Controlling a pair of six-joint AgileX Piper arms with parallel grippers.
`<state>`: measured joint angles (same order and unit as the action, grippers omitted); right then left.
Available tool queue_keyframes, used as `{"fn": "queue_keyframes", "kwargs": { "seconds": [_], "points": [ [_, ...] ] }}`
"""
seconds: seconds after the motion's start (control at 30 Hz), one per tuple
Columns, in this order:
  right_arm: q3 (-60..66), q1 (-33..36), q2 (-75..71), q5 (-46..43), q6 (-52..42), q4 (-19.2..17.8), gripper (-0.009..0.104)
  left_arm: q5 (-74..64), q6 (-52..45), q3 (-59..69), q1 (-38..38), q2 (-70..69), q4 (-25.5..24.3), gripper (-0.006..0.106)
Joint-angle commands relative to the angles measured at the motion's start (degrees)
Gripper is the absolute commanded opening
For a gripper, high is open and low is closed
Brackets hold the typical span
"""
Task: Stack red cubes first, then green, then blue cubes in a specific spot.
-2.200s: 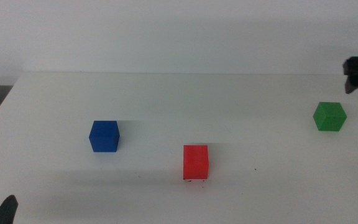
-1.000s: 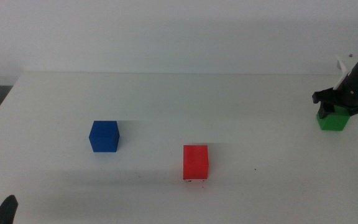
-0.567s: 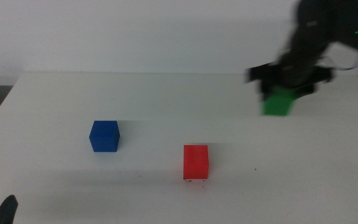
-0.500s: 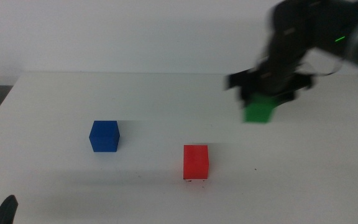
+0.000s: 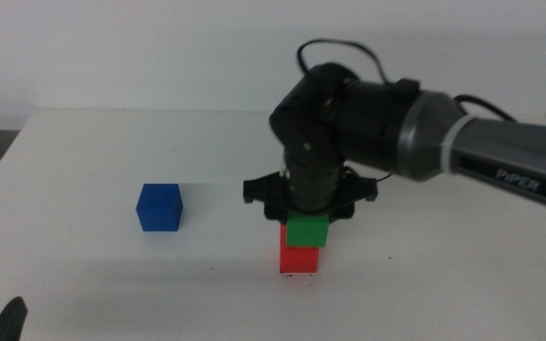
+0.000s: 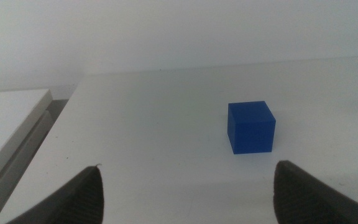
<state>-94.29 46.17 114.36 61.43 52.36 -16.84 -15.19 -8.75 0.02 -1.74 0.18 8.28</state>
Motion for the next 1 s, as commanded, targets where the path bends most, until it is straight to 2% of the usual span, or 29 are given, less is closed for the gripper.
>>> {"fn": "queue_keyframes", "kwargs": {
  "seconds": [0.0,0.4,0.57,0.97],
  "points": [
    [-0.1,0.7,0.3,-0.2,1.2,-1.9,0.005,0.7,0.1,0.0,0.0,-0.2,0.1,0.094],
    [-0.1,1.8,2.1,-1.4,1.2,-2.5,0.005,0.7,0.1,0.0,0.0,-0.2,0.1,0.094],
    [-0.1,1.8,2.1,-1.5,2.4,-4.6,0.005,0.7,0.1,0.0,0.0,-0.2,0.1,0.094],
    [-0.1,1.8,2.6,-1.5,3.3,-5.3,0.005,0.7,0.1,0.0,0.0,-0.2,0.1,0.094]
  ]
}}
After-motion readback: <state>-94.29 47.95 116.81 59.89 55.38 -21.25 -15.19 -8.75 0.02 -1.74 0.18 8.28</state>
